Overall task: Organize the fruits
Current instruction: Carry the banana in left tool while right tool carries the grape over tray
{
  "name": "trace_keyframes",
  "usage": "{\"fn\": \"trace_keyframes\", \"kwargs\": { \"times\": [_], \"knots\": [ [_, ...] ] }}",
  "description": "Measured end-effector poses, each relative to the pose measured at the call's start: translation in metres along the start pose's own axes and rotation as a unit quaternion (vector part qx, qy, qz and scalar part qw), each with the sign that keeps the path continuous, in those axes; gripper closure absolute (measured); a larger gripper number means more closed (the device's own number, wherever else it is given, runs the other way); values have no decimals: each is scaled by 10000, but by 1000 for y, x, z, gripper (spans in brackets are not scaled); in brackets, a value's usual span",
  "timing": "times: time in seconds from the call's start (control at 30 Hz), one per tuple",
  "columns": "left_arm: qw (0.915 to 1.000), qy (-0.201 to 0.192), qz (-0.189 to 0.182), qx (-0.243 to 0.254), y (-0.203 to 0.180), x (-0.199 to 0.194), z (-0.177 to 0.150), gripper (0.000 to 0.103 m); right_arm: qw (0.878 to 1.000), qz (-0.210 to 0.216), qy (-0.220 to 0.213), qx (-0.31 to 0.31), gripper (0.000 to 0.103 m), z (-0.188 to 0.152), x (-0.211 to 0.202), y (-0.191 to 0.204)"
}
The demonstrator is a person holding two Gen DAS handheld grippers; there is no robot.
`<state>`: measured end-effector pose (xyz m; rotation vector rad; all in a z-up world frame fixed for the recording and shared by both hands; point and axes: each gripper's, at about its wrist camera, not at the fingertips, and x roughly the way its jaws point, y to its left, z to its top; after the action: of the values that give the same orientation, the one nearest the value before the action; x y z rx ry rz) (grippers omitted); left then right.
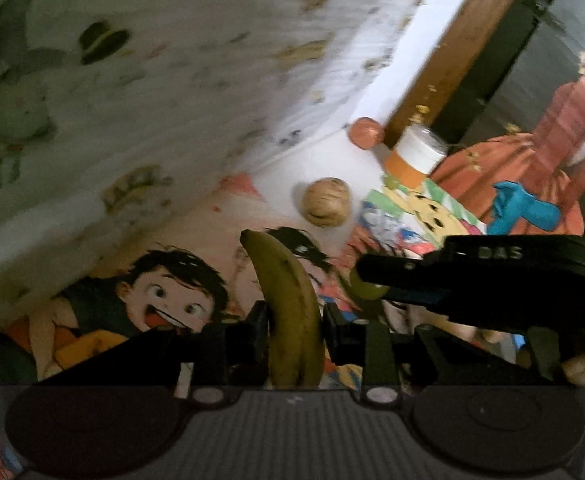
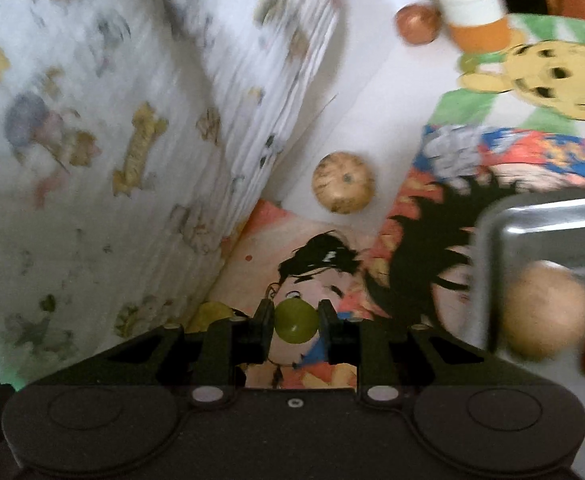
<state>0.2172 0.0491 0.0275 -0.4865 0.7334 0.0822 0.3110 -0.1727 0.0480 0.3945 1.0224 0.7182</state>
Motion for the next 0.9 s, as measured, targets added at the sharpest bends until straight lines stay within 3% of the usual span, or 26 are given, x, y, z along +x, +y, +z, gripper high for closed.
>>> {"fn": "trace_keyframes", "kwargs": {
  "times": [0.43,0.9],
  "knots": [
    [9941,332,-743,716,-74,-21,-44,70,9920,-652,-965,485,78,-65,-118,-59],
    [9810,764,-1106,1401,-119,-24,-99,70,9819,-1064,-1155,1060,78,-148,-158,-110]
  ]
}}
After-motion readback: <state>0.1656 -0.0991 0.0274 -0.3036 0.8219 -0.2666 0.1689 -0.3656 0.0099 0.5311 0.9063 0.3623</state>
